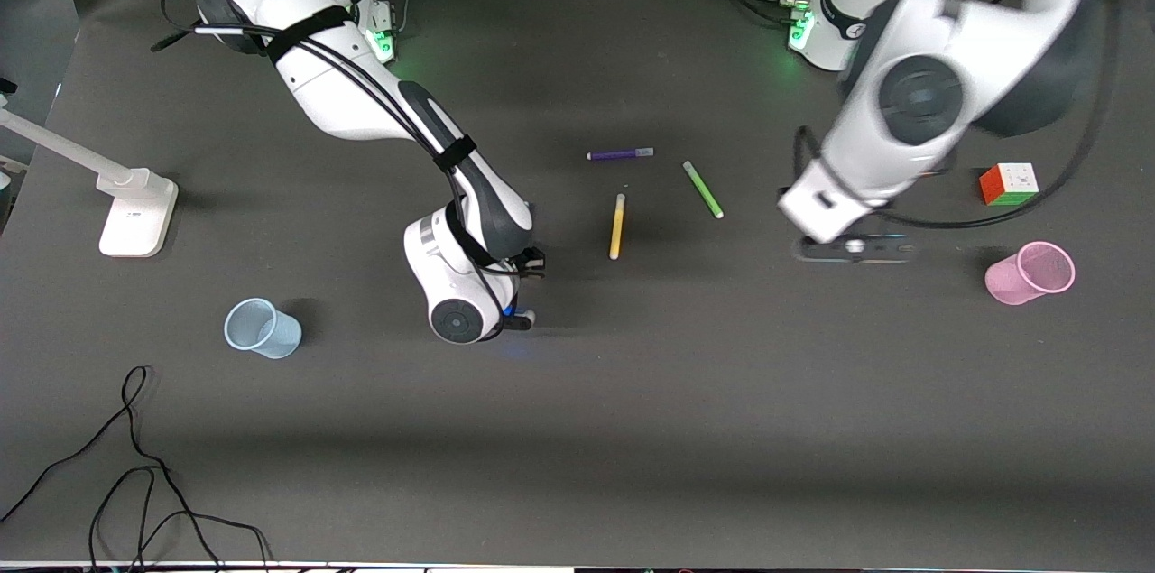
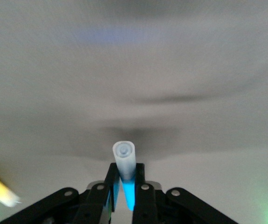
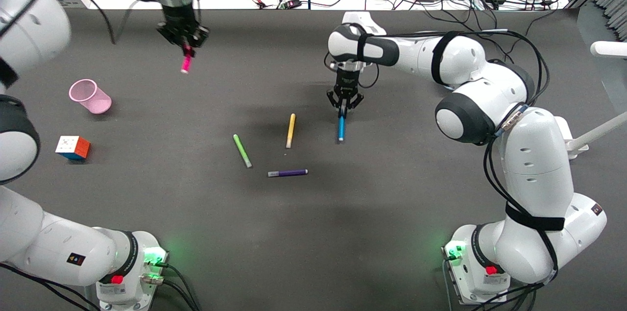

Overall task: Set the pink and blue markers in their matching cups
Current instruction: 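Carry the blue marker to the blue cup while the left gripper carries pink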

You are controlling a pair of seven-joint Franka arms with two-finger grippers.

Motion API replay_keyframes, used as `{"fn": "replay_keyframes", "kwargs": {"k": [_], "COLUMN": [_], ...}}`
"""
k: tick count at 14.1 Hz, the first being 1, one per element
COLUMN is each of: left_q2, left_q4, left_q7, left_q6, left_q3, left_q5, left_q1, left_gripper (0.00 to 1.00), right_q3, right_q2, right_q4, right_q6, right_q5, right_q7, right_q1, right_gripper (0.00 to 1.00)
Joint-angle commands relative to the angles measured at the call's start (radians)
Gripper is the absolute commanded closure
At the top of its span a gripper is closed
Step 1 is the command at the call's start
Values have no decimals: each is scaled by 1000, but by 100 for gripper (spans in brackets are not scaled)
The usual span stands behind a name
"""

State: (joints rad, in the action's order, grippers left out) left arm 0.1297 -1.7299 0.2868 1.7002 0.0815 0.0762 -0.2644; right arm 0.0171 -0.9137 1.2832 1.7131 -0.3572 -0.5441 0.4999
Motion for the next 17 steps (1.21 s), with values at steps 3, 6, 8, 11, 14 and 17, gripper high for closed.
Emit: {"fn": "replay_keyframes", "kwargs": {"k": [3, 6, 8, 11, 14, 17], "left_q2": [-70, -70, -68, -73, -73, -65], "left_q4": [-10, -14, -23, -71, -96, -128], "left_q7": [-220, -375, -489, -673, -869, -1091], "left_q6": [-70, -50, -16, 62, 143, 238], "left_q3": [7, 1, 1, 1, 1, 1], "left_q5": [-6, 7, 7, -4, -12, -67], "left_q1": [160, 235, 289, 384, 447, 516], "left_gripper": [100, 100, 100, 100, 100, 100], "right_q3": [-109, -173, -257, -405, -499, -543], "right_q2": [163, 327, 416, 479, 512, 600], "right_q4": [-71, -62, -29, -16, 5, 176], "right_q6": [-23, -23, -26, -18, 23, 148], "right_q5": [82, 233, 236, 282, 313, 314], "right_q7": [-108, -91, 5, 122, 221, 369], "right_q1": [-3, -21, -26, -23, -23, -21], "right_gripper": [100, 100, 100, 100, 100, 100]}}
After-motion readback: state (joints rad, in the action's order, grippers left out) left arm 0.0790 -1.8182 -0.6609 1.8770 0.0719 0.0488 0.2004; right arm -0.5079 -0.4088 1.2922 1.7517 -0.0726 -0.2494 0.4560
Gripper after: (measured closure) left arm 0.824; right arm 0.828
